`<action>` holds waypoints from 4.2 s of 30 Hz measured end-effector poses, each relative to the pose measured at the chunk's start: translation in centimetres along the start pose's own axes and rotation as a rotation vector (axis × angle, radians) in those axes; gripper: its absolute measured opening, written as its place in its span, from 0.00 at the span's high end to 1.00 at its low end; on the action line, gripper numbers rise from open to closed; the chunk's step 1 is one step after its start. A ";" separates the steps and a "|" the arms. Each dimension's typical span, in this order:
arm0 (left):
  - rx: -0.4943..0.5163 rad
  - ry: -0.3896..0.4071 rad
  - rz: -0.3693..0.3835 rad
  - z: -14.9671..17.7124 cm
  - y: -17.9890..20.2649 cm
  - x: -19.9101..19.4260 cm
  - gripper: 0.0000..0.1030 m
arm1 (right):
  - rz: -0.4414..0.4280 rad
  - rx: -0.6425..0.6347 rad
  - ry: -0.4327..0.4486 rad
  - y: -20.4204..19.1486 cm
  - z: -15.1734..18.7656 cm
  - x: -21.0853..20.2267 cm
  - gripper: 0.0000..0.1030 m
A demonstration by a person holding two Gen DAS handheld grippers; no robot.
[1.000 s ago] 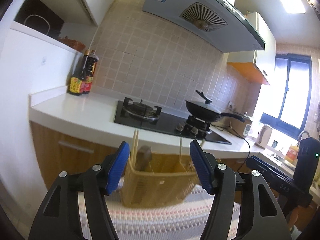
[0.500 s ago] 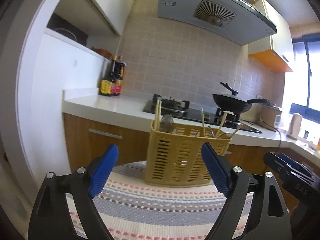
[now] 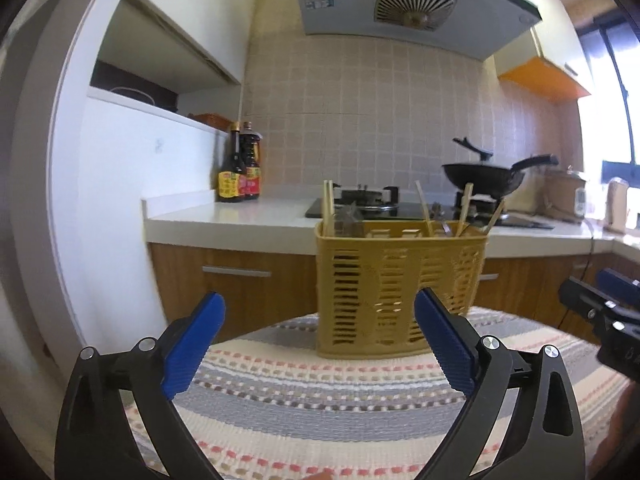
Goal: Organize utensils
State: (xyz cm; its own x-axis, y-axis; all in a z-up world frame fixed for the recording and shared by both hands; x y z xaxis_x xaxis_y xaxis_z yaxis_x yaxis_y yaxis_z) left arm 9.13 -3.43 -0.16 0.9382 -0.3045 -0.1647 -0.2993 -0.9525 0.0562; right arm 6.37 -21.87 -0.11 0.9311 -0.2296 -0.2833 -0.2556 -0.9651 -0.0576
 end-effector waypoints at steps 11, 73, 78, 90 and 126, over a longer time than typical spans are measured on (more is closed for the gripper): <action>0.078 -0.017 -0.039 0.3 0.6 0.1 0.08 | 0.025 -0.036 0.000 -0.4 0.2 0.1 0.13; 0.080 -0.052 -0.016 0.7 1.0 0.5 0.07 | 0.059 -0.031 0.000 0.1 0.3 0.1 0.10; 0.080 -0.053 -0.015 0.7 1.1 0.5 0.07 | 0.060 -0.035 0.001 -0.1 0.3 0.1 0.09; 0.083 -0.053 -0.017 0.6 1.1 0.5 0.07 | 0.061 -0.042 0.005 -0.3 0.2 0.0 0.08; 0.046 -0.043 0.011 0.3 0.7 0.1 0.07 | 0.063 -0.057 0.003 -0.3 0.3 0.1 0.08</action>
State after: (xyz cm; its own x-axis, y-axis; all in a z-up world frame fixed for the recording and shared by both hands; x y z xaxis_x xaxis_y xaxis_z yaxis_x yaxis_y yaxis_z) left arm 8.95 -4.17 -0.47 0.9268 -0.3137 -0.2063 -0.3181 -0.9480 0.0127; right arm 6.45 -21.53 -0.44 0.9144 -0.2907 -0.2817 -0.2989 -0.9542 0.0147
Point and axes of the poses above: each gripper's, at about its wrist camera, not at the fingertips, and x roughly the way its jaws point, y to its right, z to its underside, the point moved 8 cm from there along x, roughly the way its jaws point, and after that the axes turned 13 degrees about z, right-handed, at the moved point
